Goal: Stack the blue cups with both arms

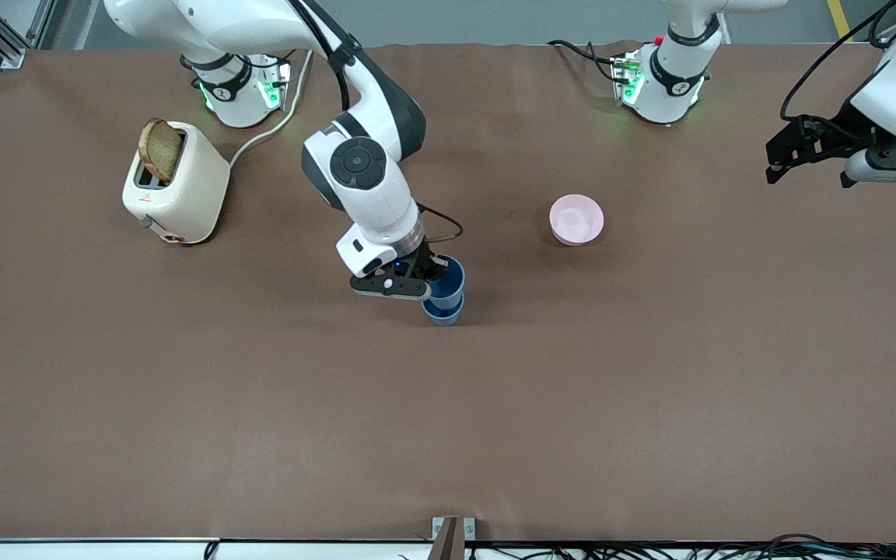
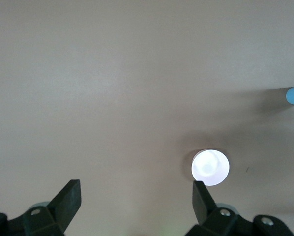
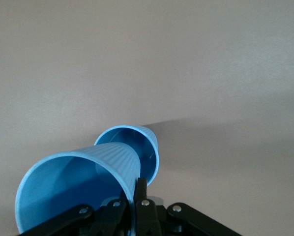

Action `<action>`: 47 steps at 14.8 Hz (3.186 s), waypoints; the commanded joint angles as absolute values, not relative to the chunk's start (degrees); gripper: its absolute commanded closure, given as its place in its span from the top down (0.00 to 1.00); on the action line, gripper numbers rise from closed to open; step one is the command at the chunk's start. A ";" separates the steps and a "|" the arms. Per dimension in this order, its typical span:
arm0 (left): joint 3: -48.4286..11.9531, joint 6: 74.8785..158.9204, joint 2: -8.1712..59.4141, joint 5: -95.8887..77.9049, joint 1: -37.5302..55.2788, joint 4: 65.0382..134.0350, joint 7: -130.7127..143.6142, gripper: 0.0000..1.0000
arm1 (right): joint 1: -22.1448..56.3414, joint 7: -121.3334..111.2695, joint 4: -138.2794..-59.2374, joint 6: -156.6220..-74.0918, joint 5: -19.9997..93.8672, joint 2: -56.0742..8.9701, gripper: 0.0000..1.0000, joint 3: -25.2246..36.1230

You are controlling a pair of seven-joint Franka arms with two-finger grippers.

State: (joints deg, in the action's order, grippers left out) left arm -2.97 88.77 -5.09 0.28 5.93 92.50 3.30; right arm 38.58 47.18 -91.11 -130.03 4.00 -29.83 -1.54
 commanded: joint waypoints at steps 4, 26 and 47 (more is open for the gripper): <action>-3.78 88.42 -5.71 1.23 5.01 93.43 1.67 1.00 | 39.29 48.08 -91.14 -131.04 3.34 -31.64 0.07 -0.88; -3.69 88.42 -4.39 1.14 5.01 92.02 -1.41 1.00 | 10.22 22.09 -98.77 -117.33 0.97 -8.81 0.92 -0.35; -3.43 86.92 -2.99 2.37 3.87 88.24 -1.41 1.00 | -5.89 -1.14 -83.14 -82.17 0.35 -0.70 1.00 -0.35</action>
